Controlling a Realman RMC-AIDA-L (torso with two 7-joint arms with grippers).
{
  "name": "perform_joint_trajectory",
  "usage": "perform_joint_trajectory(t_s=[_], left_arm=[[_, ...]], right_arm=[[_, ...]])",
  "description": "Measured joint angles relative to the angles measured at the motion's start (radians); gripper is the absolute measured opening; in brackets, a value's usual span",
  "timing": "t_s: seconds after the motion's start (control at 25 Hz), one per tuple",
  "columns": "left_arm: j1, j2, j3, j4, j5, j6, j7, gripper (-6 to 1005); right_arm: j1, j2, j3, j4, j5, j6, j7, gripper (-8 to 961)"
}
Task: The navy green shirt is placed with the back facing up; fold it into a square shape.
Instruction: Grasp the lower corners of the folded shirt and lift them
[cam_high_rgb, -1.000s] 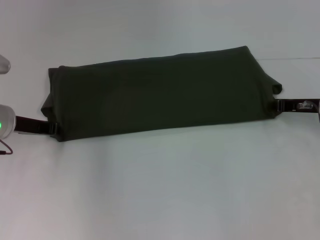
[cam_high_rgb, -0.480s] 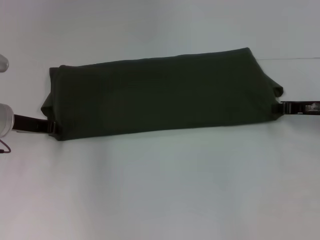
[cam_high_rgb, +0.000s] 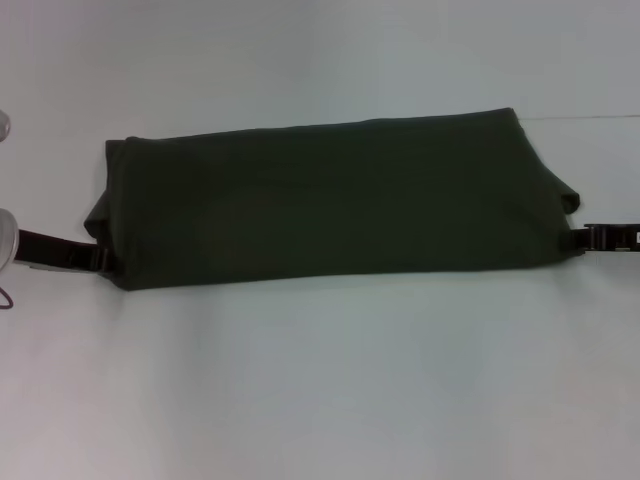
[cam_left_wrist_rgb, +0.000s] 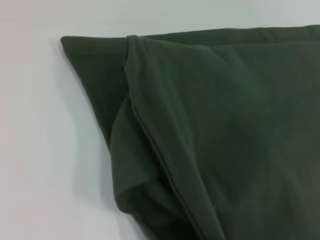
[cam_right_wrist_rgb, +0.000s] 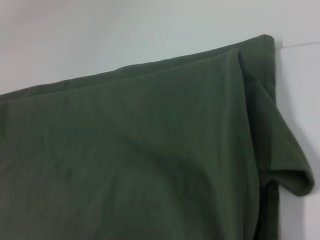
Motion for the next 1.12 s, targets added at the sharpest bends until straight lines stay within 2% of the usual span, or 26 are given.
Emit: perform_joint_trajectory(t_s=[0.64,0.92,1.12], left_arm=[[0.006,0.021,-0.015,0.067,0.076,0.2,0.005,11],[0.002,0.026,-0.018,0.089,0.119,0.247,0.013,12],[-0.004,0.039,-0.049,0.098,0.13,0.305,0.043,12]], right_arm=[[-0.057,-0.025,0.03,-0.041,-0.002,-0.21,-0.005,32],[-0.085,-0.026,0.03,-0.051,-0.005,-0.278,-0.009,32],[-0.126,-0.02,0.042,-0.083,-0.001,-0.323,-0.011,32]])
